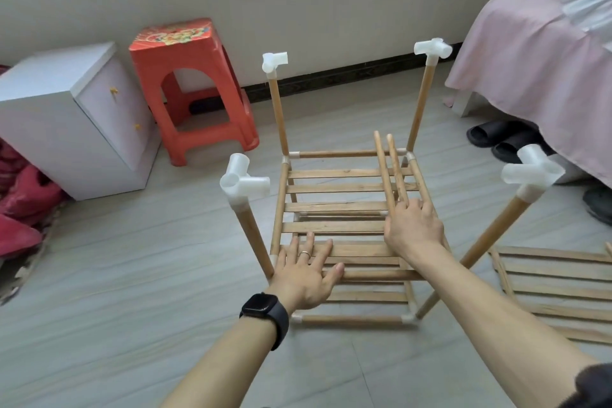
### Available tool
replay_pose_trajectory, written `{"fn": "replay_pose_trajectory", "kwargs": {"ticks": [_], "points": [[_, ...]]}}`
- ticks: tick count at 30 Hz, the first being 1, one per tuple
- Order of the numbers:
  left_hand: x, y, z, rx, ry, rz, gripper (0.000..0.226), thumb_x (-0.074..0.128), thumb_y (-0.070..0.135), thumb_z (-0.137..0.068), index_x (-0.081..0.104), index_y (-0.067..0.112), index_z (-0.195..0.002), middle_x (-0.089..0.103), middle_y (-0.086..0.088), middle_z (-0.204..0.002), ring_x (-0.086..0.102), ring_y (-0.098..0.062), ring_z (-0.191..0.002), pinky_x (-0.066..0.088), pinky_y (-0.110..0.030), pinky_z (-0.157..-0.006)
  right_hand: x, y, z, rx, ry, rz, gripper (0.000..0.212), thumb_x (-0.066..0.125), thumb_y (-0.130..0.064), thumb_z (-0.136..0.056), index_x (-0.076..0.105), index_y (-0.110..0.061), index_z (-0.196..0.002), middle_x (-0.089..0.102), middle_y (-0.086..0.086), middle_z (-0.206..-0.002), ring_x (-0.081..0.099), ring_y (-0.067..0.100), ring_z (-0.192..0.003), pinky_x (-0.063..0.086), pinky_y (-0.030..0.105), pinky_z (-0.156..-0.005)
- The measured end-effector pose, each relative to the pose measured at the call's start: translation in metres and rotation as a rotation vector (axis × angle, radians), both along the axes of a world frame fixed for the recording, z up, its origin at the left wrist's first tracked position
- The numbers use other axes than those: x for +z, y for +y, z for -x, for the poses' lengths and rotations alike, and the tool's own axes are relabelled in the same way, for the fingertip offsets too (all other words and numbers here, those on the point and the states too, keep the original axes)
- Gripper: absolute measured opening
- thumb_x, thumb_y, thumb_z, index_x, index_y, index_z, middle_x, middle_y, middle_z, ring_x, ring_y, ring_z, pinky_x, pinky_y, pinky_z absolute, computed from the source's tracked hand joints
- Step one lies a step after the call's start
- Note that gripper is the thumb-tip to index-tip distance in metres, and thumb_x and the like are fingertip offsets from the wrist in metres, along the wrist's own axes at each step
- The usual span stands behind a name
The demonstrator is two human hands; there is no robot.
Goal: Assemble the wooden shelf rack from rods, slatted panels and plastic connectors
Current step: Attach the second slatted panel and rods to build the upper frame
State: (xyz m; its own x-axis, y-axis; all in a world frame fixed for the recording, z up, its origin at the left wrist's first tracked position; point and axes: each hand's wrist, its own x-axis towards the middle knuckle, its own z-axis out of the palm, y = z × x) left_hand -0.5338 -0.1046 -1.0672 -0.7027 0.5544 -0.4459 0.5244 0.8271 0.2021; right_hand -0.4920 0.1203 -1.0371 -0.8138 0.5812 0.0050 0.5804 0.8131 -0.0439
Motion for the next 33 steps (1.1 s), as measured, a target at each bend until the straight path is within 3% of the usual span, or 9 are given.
{"fn": "replay_pose_trajectory", "kwargs": {"ticks": [4,9,12,15,18,21,25,28,33], "points": [[0.002,-0.001,0.0,-0.012,-0.004,0.008,0.073,0.004,0.079,-0.092,-0.01,0.048,-0.156,-0.023,0.002,-0.166,-0.025,-0.029,-0.152,-0.014,-0.048,-0.12,0.006,-0.005,-0.006,-0.018,0.064,0.035,0.046,0.034,-0.038,-0.101,0.057,-0.005,-0.125,0.057,0.014,-0.12,0.052,0.031,-0.111,0.047,0.042,-0.081],[0.016,-0.001,-0.004,-0.006,-0.033,0.005,0.073,0.008,0.076,-0.095,-0.005,0.043,-0.159,-0.021,-0.001,-0.167,-0.021,-0.03,-0.153,-0.011,-0.049,-0.122,0.021,-0.02,-0.04,-0.053,0.32,0.479,0.052,0.023,-0.043,-0.106,0.057,-0.004,-0.113,0.063,0.01,-0.096,0.06,0.024,-0.08,0.04,0.032,-0.062],[0.046,0.009,0.0,0.067,-0.12,-0.076,0.075,0.018,0.068,-0.101,0.017,0.025,-0.162,0.003,-0.012,-0.169,0.001,-0.034,-0.155,0.005,-0.048,-0.125,0.031,-0.023,-0.08,0.045,0.459,0.725,0.037,0.024,-0.039,-0.108,0.05,-0.015,-0.098,0.055,0.002,-0.076,0.053,0.013,-0.06,0.042,0.03,-0.05],[0.096,0.03,-0.001,0.234,-0.354,-0.473,0.084,0.031,0.073,-0.096,0.021,0.019,-0.16,0.038,-0.011,-0.159,0.046,-0.03,-0.139,0.038,-0.046,-0.112,0.032,-0.017,-0.127,0.153,0.536,0.83,0.023,0.028,-0.043,-0.107,0.046,-0.031,-0.097,0.052,-0.006,-0.069,0.05,0.008,-0.055,0.044,0.029,-0.051],[0.149,0.051,-0.007,0.439,-0.573,-1.018,0.075,0.048,0.06,-0.099,0.016,0.026,-0.157,0.061,-0.009,-0.134,0.075,-0.02,-0.094,0.06,-0.035,-0.072,0.029,-0.011,-0.169,0.245,0.484,0.787,0.015,0.034,-0.043,-0.107,0.044,-0.046,-0.096,0.057,-0.011,-0.067,0.052,0.007,-0.056,0.046,0.022,-0.052],[0.183,0.061,-0.018,0.521,-0.445,-1.226,0.042,0.043,0.037,-0.108,0.033,0.018,-0.144,0.073,-0.008,-0.105,0.074,-0.015,-0.068,0.054,-0.024,-0.054,0.032,-0.003,-0.195,0.226,0.431,0.685,0.009,0.04,-0.039,-0.106,0.047,-0.04,-0.1,0.059,-0.006,-0.073,0.055,0.003,-0.06,0.046,0.019,-0.054],[0.208,0.054,-0.037,0.368,-0.234,-1.275,0.028,0.045,0.027,-0.108,0.039,0.021,-0.135,0.074,-0.007,-0.093,0.074,-0.017,-0.067,0.054,-0.022,-0.056,0.063,0.003,-0.204,0.212,0.474,0.504,0.008,0.049,-0.045,-0.102,0.05,-0.038,-0.098,0.056,-0.009,-0.077,0.056,-0.001,-0.074,0.041,0.019,-0.054],[0.232,0.042,-0.051,0.239,-0.121,-1.277,0.02,0.05,0.029,-0.106,0.05,0.017,-0.122,0.075,-0.004,-0.093,0.075,-0.018,-0.07,0.055,-0.023,-0.06,0.095,-0.009,-0.197,0.259,0.555,0.372,0.015,0.048,-0.05,-0.101,0.049,-0.037,-0.093,0.057,-0.011,-0.071,0.058,0.004,-0.066,0.04,0.024,-0.053],[0.257,0.001,-0.051,-0.02,0.499,-1.068,0.028,0.049,0.044,-0.104,0.069,0.024,-0.107,0.061,0.012,-0.074,0.058,-0.003,-0.063,0.043,-0.013,-0.055,0.159,-0.04,-0.165,0.381,0.727,0.136,0.009,0.042,-0.043,-0.101,0.045,-0.036,-0.096,0.049,-0.014,-0.07,0.049,0.003,-0.054,0.03,0.021,-0.048]]}}
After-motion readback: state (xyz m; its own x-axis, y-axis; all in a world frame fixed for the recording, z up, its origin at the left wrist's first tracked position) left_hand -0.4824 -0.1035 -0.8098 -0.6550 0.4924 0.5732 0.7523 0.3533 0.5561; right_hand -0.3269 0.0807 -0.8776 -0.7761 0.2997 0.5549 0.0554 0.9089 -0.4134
